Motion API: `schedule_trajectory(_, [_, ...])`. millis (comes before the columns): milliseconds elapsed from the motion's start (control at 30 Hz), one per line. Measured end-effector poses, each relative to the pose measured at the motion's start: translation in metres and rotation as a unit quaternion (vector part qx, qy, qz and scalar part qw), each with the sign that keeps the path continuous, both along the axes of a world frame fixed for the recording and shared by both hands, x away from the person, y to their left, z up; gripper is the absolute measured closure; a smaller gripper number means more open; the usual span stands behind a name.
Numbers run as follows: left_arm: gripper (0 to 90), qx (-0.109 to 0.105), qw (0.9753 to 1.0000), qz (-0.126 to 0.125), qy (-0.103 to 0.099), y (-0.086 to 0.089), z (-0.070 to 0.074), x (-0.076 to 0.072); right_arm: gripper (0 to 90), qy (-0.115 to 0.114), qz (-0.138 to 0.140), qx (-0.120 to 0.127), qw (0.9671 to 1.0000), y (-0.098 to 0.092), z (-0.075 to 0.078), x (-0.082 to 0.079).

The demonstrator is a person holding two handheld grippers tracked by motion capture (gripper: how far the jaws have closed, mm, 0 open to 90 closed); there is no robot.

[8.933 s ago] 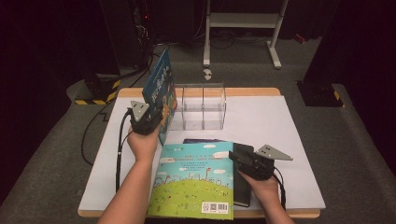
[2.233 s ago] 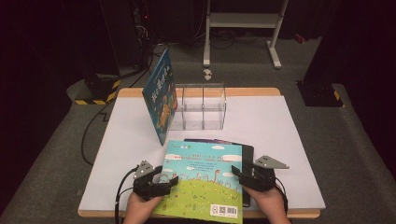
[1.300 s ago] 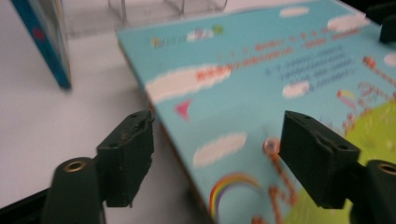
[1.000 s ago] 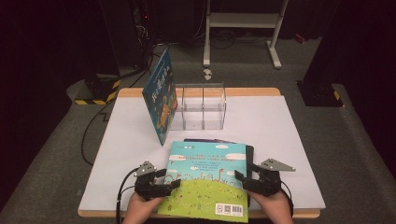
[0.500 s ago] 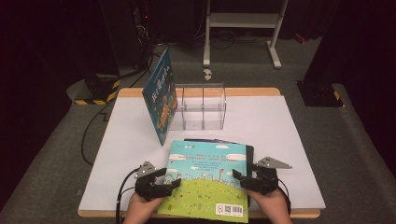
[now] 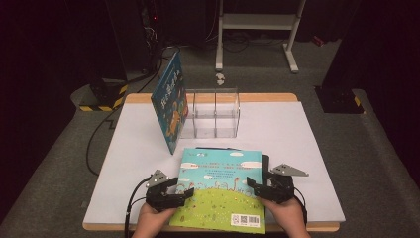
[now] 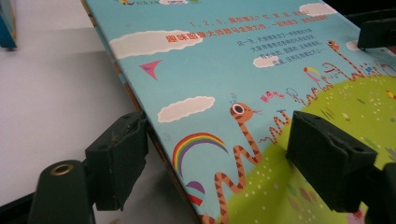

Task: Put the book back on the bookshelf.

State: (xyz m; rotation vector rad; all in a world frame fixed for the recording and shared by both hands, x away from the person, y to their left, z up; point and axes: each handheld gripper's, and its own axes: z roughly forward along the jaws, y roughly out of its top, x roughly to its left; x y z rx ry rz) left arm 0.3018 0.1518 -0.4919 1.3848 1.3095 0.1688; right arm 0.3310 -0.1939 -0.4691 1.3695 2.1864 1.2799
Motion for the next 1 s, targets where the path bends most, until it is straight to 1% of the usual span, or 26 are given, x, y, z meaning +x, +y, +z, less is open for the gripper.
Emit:
schedule_trajectory(100, [20.8,-0.003,1.0,-0.001,0.001,-0.004,0.0,0.008,28.9,-0.005,-0.006,-0.004,1.0,-0.002,0.001,0.008])
schedule_trajectory(200, [20.8,-0.004,1.0,0.0,0.001,-0.008,0.0,0.018,30.5,-0.014,-0.013,-0.016,0.9997,-0.004,0.003,0.018])
schedule_trajectory(267, [20.9,-0.003,1.0,0.001,-0.002,-0.012,0.001,0.024,30.4,-0.011,-0.019,-0.018,0.9996,-0.005,0.004,0.027])
schedule_trajectory(333, [21.1,-0.005,1.0,0.002,-0.006,-0.015,0.002,0.029,30.3,-0.01,-0.023,-0.015,0.9996,-0.008,0.003,0.035])
schedule_trajectory(400, [21.3,-0.007,1.0,0.001,-0.005,-0.016,0.002,0.034,29.3,-0.011,-0.024,-0.01,0.9996,-0.011,0.001,0.042])
schedule_trajectory(467, [22.1,-0.012,0.9999,0.003,-0.006,-0.015,0.001,0.036,26.7,0.008,-0.022,0.008,0.9997,-0.015,-0.001,0.049])
schedule_trajectory(533, [23.1,-0.012,0.9999,0.003,-0.008,-0.014,0.001,0.035,23.6,0.018,-0.016,0.012,0.9996,-0.015,-0.001,0.048])
schedule_trajectory(567, [23.2,-0.016,0.9998,0.006,-0.008,-0.014,0.0,0.035,22.0,0.022,-0.012,0.014,0.9996,-0.016,-0.002,0.047])
schedule_trajectory(633, [21.8,-0.024,0.9997,0.007,-0.003,-0.014,-0.001,0.036,20.8,0.02,-0.01,0.015,0.9996,-0.015,-0.003,0.04])
schedule_trajectory(667, [19.9,-0.024,0.9997,0.005,0.002,-0.015,-0.002,0.037,20.8,0.017,-0.008,0.016,0.9997,-0.015,-0.003,0.036])
schedule_trajectory(733, [15.3,-0.034,0.9994,0.005,0.009,-0.016,-0.003,0.038,18.9,0.016,-0.006,0.016,0.9997,-0.016,-0.004,0.031])
schedule_trajectory(800, [14.1,-0.034,0.9994,0.002,0.011,-0.016,-0.004,0.039,17.1,0.019,-0.003,0.015,0.9997,-0.016,-0.004,0.026])
schedule_trajectory(833, [13.3,-0.035,0.9993,0.001,0.013,-0.017,-0.004,0.04,16.4,0.022,-0.004,0.017,0.9996,-0.016,-0.004,0.024])
schedule_trajectory(933, [12.4,-0.043,0.9986,-0.007,0.028,-0.017,-0.004,0.044,15.1,0.036,-0.003,0.025,0.999,-0.017,-0.005,0.022])
schedule_trajectory(967, [13.1,-0.044,0.9985,-0.01,0.031,-0.018,-0.004,0.044,14.9,0.04,-0.003,0.026,0.9989,-0.018,-0.006,0.022])
schedule_trajectory(1000, [12.5,-0.04,0.9987,-0.009,0.029,-0.02,-0.002,0.044,14.8,0.043,-0.004,0.026,0.9987,-0.018,-0.006,0.022])
